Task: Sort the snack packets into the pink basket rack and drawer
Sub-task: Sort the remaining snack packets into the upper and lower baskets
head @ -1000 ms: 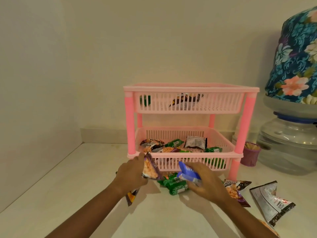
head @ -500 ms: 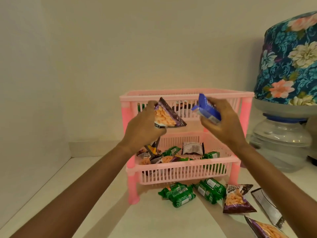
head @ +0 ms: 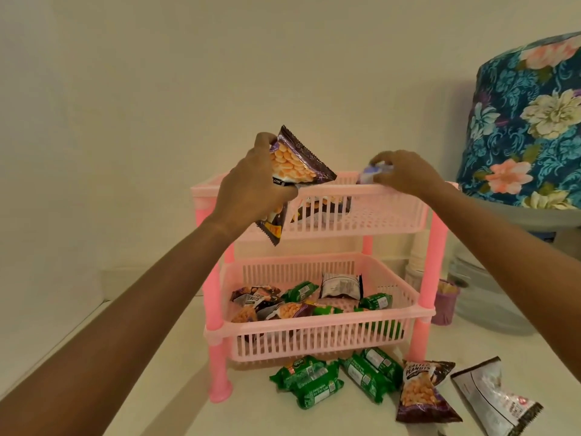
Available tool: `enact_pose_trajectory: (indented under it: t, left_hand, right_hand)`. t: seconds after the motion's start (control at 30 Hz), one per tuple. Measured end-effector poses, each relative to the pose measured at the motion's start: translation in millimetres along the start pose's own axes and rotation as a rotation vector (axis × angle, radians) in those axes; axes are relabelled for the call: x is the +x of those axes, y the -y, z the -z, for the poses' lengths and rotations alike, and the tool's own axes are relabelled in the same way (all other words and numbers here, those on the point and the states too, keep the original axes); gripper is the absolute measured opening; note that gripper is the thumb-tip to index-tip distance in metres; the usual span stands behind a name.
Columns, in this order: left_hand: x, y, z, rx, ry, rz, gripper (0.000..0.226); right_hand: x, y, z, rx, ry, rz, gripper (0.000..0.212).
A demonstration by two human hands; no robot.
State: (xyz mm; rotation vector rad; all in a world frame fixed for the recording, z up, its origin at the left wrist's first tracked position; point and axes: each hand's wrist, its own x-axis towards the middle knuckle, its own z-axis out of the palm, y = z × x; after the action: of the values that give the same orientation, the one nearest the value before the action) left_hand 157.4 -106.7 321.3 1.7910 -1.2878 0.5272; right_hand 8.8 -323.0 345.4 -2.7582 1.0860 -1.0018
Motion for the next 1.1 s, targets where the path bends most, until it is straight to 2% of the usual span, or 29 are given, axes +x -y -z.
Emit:
enact_pose_trajectory:
  t: [0.03, 0.1, 0.37, 0.5, 0.6, 0.77, 0.87, 0.97, 1.1]
  left_hand:
    - [3, 0, -2, -0.001, -0.008, 0.004, 0.070]
    - [8, 0, -4, 0.002, -0.022, 0.011, 0.070]
    - [32, -14, -20, -0.013, -0.162, -0.051, 0.069]
    - [58, -18, -33, 0.193, -0.225, -0.129, 0.069]
    - [86, -6, -43, 0.311, -0.096, -0.046, 0.065]
    - [118, 17, -59, 0.235, 0.319, 0.173, 0.065]
    - [127, 29, -70, 0.419, 0.492, 0.194, 0.066]
    - [140, 41, -77, 0.437, 0.496, 0.233, 0.071]
    - [151, 53, -75, 0.575, 0.318, 0.284, 0.081]
  right_hand:
    - [3, -2, -2, 0.038, 0.048, -0.019, 0.027]
    - [7, -6, -5, 0.101, 0.091, -0.048, 0.027]
    - [9, -17, -11, 0.130, 0.095, -0.013, 0.028]
    - [10, -21, -16, 0.127, 0.048, -0.020, 0.028]
    - [10, -21, -20, 0.126, -0.002, -0.035, 0.029]
    - [9, -22, -25, 0.118, -0.069, -0.014, 0.030]
    - [10, -24, -29, 0.109, -0.097, 0.004, 0.031]
    - [12, -25, -32, 0.094, -0.130, 0.005, 0.031]
    - [13, -26, -39, 0.060, -0.188, 0.007, 0.032]
